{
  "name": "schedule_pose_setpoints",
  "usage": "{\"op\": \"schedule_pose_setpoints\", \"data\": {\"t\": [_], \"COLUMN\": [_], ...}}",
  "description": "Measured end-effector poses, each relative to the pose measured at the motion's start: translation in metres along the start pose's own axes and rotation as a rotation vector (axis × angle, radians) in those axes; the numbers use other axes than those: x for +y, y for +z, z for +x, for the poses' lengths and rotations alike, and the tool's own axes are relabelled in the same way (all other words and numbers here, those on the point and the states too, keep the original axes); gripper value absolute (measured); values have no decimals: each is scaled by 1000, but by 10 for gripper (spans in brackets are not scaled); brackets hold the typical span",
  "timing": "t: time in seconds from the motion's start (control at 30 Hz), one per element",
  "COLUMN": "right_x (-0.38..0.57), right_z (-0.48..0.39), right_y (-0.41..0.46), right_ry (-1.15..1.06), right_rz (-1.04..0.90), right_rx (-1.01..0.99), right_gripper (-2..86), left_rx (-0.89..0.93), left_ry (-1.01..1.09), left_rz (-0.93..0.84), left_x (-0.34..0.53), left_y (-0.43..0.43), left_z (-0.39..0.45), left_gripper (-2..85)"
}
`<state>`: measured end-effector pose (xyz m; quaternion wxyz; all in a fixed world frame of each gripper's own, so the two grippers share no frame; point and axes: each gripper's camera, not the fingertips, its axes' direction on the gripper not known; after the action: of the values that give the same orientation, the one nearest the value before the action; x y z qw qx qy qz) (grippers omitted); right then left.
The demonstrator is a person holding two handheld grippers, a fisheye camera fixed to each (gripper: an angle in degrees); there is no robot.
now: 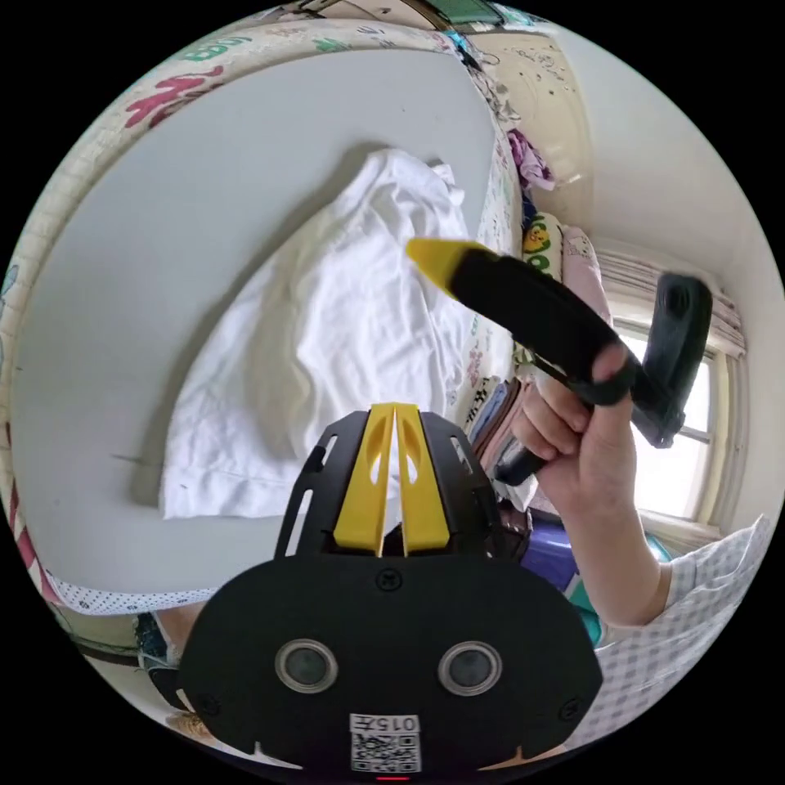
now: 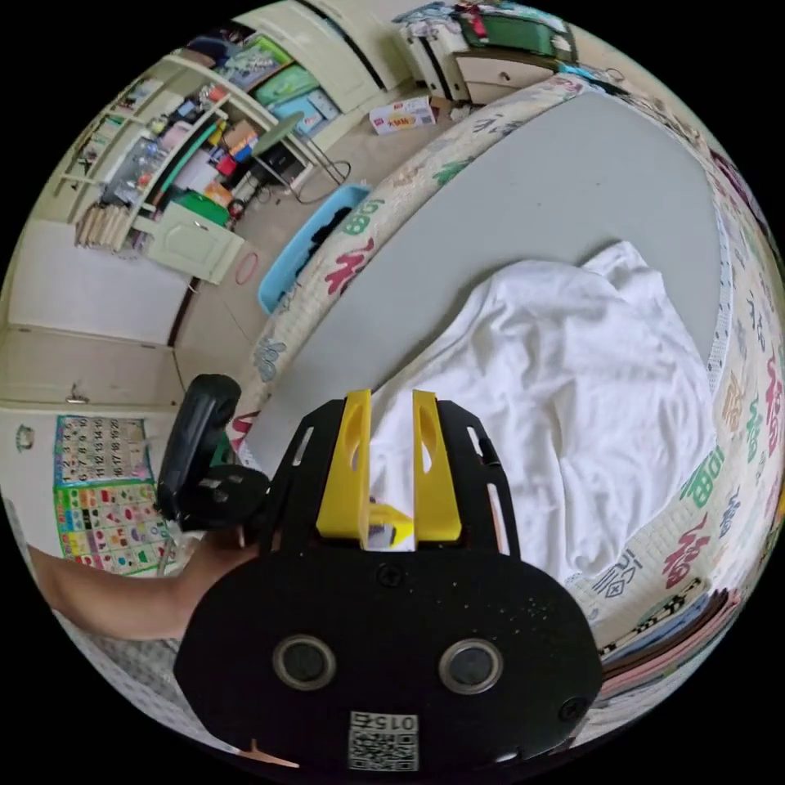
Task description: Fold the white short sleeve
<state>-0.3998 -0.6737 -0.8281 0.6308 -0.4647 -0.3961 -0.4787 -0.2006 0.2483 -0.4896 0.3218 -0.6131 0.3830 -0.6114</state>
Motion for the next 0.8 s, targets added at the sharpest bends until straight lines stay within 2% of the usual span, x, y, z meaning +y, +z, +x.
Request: {"op": "schedule_pose_setpoints", "data": {"t": [0.1, 0.17, 0.27, 0.3, 0.43, 0.6, 0.67, 0.8], "right_x": [-5, 2, 19, 33, 107, 254, 294, 366], "right_z": [-13, -16, -9, 0, 32, 73, 82, 108], "right_y": [48, 62, 68, 63, 32, 8, 9, 27], "right_ry": [20, 50, 135, 219, 471, 795, 855, 964], "right_rz": [-145, -143, -127, -105, 82, 306, 346, 439], "right_rx": [114, 163, 103, 66, -99, -246, -253, -294], "right_gripper": [97, 86, 49, 34, 19, 12, 12, 12], "left_rx": [37, 70, 92, 73, -32, -190, -227, -140], "left_ry": [43, 64, 104, 111, 175, 326, 432, 615], "left_rz": [-98, -153, -270, -306, -234, -147, -173, -370], "left_x": [-3, -5, -6, -5, -8, -51, -72, -117], "left_y": [13, 14, 6, -2, -54, -80, -67, -3], "left_z": [10, 13, 17, 18, 30, 70, 97, 154], "left_gripper": [-7, -7, 0, 5, 37, 70, 76, 79]}}
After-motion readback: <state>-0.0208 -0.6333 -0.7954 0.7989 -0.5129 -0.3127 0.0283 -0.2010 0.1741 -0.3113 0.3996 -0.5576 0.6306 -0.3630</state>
